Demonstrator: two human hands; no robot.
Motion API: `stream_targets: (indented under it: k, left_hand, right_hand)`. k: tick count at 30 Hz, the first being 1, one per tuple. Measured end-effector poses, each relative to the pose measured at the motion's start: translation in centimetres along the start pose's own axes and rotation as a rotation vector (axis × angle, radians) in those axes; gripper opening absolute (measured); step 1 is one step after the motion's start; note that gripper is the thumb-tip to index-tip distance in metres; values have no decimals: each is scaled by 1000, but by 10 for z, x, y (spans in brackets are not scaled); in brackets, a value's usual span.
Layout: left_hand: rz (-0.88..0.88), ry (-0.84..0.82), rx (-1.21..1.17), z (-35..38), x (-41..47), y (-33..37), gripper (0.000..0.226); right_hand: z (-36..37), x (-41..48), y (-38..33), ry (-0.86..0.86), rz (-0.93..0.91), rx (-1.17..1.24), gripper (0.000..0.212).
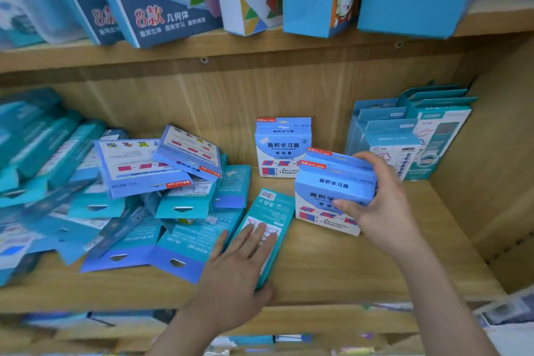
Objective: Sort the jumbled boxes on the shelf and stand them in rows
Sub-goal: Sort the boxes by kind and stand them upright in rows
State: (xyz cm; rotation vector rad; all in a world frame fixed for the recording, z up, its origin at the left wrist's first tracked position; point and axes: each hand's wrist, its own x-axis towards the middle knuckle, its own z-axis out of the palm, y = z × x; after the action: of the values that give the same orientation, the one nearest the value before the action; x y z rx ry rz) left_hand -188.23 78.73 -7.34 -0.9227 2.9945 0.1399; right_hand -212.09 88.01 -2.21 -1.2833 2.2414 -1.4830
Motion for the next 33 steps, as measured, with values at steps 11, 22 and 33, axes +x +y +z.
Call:
stream_targets:
  k: [11,22,33]
  left_hand:
    - [81,-149,-186,-14,-23,-7,79]
    - [54,209,-444,-47,17,2,55]
    - [-317,370,-1125,-77,118,5,86]
  right_hand:
    - [19,44,-39,-42,-101,89,75]
    - [66,59,-16,-302,-1,242,81]
    - [73,52,-9,-108,216,538,82]
